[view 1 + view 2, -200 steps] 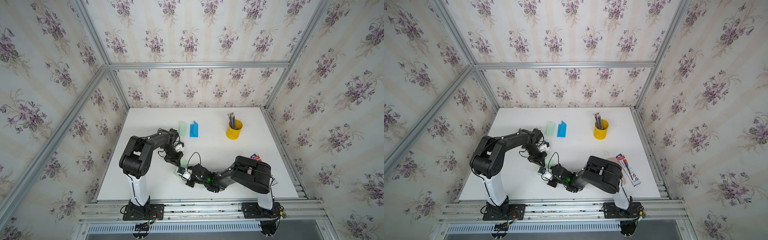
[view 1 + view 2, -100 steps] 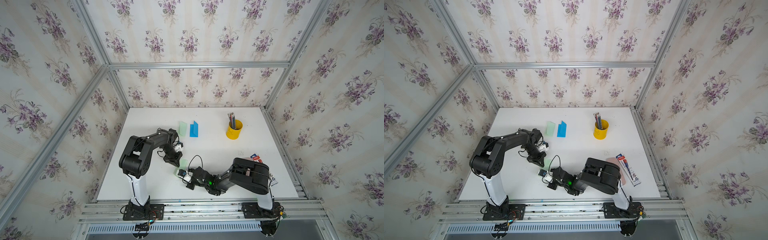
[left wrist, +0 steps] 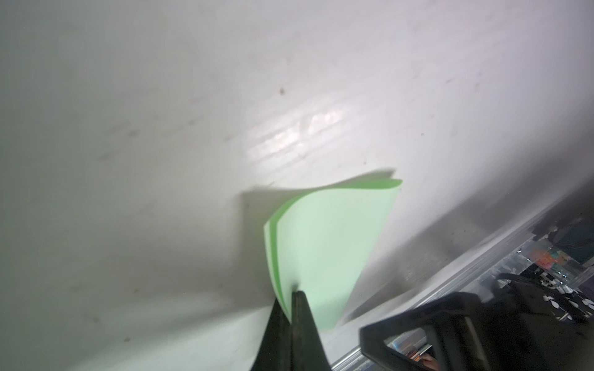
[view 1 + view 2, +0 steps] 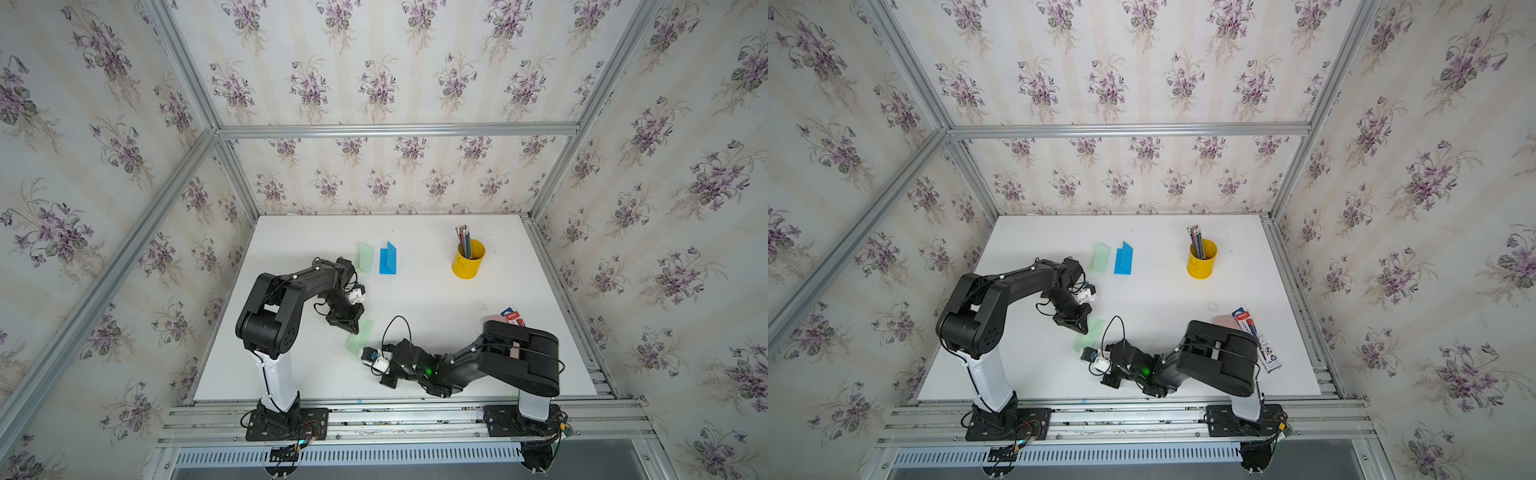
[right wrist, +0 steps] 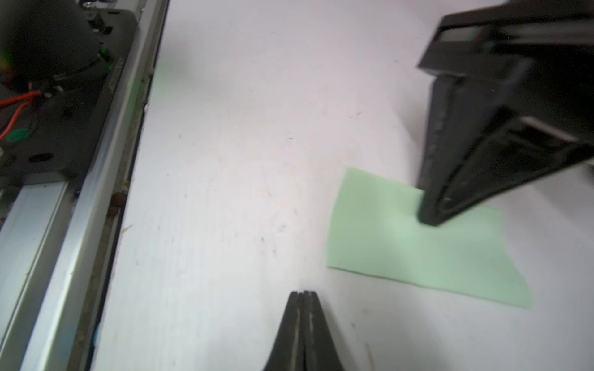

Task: Fold the square paper along the opposite sides
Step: Smooth out the paper at the center of the board.

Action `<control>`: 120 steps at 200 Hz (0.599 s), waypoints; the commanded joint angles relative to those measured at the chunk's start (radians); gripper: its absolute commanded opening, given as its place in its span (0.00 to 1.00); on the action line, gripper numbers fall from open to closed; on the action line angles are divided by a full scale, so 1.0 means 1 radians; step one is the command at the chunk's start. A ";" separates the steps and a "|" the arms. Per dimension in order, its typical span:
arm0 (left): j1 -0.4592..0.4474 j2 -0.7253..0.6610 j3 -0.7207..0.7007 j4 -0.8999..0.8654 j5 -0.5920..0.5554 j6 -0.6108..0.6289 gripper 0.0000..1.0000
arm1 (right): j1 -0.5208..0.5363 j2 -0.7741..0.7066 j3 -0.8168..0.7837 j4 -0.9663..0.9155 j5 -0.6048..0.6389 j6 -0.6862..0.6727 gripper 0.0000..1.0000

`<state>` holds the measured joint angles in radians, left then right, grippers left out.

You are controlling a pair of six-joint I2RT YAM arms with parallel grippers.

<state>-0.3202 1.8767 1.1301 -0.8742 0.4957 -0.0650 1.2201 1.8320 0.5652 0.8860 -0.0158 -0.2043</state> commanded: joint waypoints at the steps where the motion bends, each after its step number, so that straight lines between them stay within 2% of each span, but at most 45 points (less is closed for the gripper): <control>1: -0.004 -0.067 -0.056 0.096 0.051 -0.126 0.00 | -0.089 -0.072 -0.020 0.058 0.087 0.044 0.00; 34: -0.026 -0.159 -0.165 0.257 0.045 -0.329 0.00 | -0.126 0.004 0.034 0.085 0.144 0.030 0.00; 51: -0.044 -0.173 -0.189 0.298 0.028 -0.392 0.00 | -0.126 0.046 0.071 0.088 0.156 0.032 0.00; 120: -0.080 -0.193 -0.246 0.352 -0.062 -0.495 0.00 | -0.126 0.188 0.175 0.046 0.168 0.057 0.00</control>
<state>-0.3897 1.6848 0.8913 -0.5556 0.4854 -0.5083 1.0931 1.9812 0.7105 0.9459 0.1417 -0.1612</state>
